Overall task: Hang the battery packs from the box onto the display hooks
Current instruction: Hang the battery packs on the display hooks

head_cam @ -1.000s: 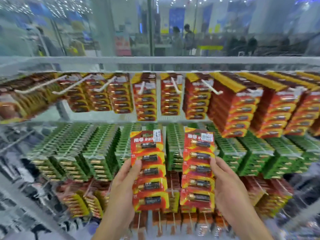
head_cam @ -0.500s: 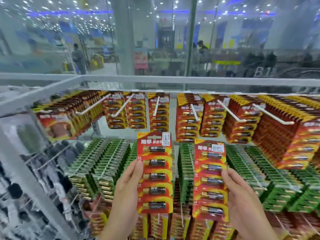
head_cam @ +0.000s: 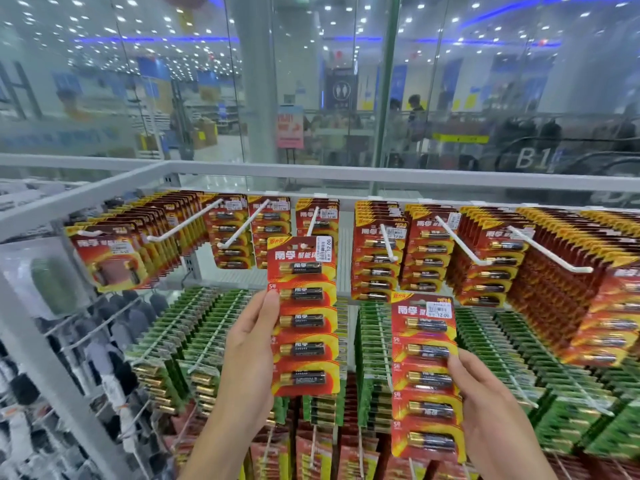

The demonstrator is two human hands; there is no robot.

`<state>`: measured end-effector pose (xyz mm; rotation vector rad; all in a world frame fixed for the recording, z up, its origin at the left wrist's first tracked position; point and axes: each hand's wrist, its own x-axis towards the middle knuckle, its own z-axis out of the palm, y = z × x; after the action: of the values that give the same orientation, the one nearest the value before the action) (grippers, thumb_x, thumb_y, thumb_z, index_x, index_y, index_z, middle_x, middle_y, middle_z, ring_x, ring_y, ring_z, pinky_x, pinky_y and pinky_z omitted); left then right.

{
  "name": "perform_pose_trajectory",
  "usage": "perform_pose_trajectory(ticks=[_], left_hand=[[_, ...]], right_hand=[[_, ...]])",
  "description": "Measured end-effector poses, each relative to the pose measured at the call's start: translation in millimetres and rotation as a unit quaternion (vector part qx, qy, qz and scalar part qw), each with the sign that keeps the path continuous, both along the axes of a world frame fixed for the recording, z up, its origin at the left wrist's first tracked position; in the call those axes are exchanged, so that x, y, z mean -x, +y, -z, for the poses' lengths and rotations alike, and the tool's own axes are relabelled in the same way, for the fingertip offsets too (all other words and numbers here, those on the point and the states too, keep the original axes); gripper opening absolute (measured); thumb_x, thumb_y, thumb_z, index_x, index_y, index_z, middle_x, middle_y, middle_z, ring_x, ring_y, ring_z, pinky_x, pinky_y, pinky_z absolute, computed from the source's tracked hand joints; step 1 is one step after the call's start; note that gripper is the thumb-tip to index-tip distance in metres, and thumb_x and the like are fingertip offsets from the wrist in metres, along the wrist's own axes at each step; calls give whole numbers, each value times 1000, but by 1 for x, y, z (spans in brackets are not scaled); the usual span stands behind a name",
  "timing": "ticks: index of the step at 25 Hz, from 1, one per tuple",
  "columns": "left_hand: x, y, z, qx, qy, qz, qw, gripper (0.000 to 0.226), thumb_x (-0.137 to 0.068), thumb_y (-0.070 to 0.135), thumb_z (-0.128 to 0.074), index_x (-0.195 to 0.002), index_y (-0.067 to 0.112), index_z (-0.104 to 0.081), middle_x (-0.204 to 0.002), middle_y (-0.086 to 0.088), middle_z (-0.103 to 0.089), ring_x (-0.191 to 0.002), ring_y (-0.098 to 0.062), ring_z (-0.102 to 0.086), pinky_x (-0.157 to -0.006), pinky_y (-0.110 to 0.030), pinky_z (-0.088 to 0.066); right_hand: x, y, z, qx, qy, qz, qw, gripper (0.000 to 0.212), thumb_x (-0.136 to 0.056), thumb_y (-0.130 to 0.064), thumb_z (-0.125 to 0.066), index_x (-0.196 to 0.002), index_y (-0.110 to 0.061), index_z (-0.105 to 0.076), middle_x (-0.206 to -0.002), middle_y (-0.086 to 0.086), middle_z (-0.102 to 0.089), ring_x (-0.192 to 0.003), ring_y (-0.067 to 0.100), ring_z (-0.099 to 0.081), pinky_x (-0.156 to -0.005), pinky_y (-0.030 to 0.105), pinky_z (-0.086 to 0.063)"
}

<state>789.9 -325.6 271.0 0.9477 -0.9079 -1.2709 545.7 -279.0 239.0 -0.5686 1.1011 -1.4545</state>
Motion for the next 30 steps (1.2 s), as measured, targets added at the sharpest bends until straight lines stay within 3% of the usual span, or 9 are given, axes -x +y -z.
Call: perform_pose_trajectory(ticks=[9, 11, 13, 16, 18, 20, 25, 28, 30], left_hand=[[15, -90, 0, -19, -92, -7, 996, 36, -110, 44, -42, -120, 19, -66, -105, -10, -80, -94, -34, -78, -90, -58, -60], [18, -116, 2, -12, -117, -22, 993, 35, -111, 40, -41, -118, 19, -67, -100, -7, -80, -93, -31, -78, -84, -51, -63], [19, -137, 2, -11, -126, -33, 991, 33, -112, 35, -41, -116, 17, -69, -91, -4, -80, -78, -21, -78, -63, -35, -64], [27, -155, 3, -16, -130, -45, 990, 28, -112, 29, -42, -109, 20, -69, -85, -4, -76, -58, -13, -74, -49, -27, -58], [30, -162, 5, -18, -121, -55, 991, 26, -112, 28, -44, -102, 27, -67, -91, -9, -77, -66, -17, -75, -59, -35, -64], [31, -168, 9, -20, -110, -56, 992, 24, -111, 30, -45, -107, 26, -69, -103, -14, -78, -83, -26, -77, -78, -49, -64], [32, -170, 15, -6, -102, -70, 992, 24, -109, 29, -51, -112, 18, -72, -96, -5, -80, -83, -26, -78, -68, -39, -64], [26, -175, 20, 8, -126, -100, 987, 22, -105, 34, -59, -107, 19, -75, -72, 0, -68, -62, -19, -63, -59, -31, -48], [24, -177, 22, 10, -133, -99, 986, 19, -103, 36, -63, -97, 25, -77, -79, -7, -71, -71, -26, -66, -68, -39, -53]], right_hand=[[22, 20, -43, 55, 50, 33, 997, 35, -82, -26, -64, -112, -10, -74, -102, 13, -79, -81, 28, -78, -74, 47, -56], [29, 20, -48, 64, 54, 59, 995, 51, -74, -36, -76, -119, -13, -73, -110, 10, -78, -96, 29, -76, -84, 53, -57], [35, 19, -50, 59, 65, 85, 993, 66, -69, -47, -83, -127, -19, -69, -117, 5, -76, -108, 30, -73, -95, 57, -54], [40, 19, -52, 58, 72, 87, 992, 31, -94, -29, -65, -123, -18, -69, -104, 4, -80, -85, 24, -78, -76, 48, -57], [38, 19, -54, 49, 74, 84, 992, 21, -99, -23, -60, -117, -18, -70, -97, 3, -81, -76, 21, -78, -70, 45, -56], [38, 17, -54, 52, 76, 79, 993, 21, -99, -24, -59, -115, -16, -71, -100, 5, -80, -79, 22, -78, -73, 46, -56], [39, 3, -52, 43, 125, 81, 988, 23, -104, -28, -55, -107, -16, -74, -98, 9, -80, -83, 31, -78, -74, 47, -59], [41, -38, -52, 25, 157, 84, 984, 28, -108, -29, -49, -106, -14, -73, -96, 13, -79, -85, 38, -77, -77, 53, -62], [46, -80, -44, 17, 186, 103, 977, 27, -109, -32, -49, -107, -17, -72, -98, 9, -79, -88, 34, -77, -80, 52, -62]])
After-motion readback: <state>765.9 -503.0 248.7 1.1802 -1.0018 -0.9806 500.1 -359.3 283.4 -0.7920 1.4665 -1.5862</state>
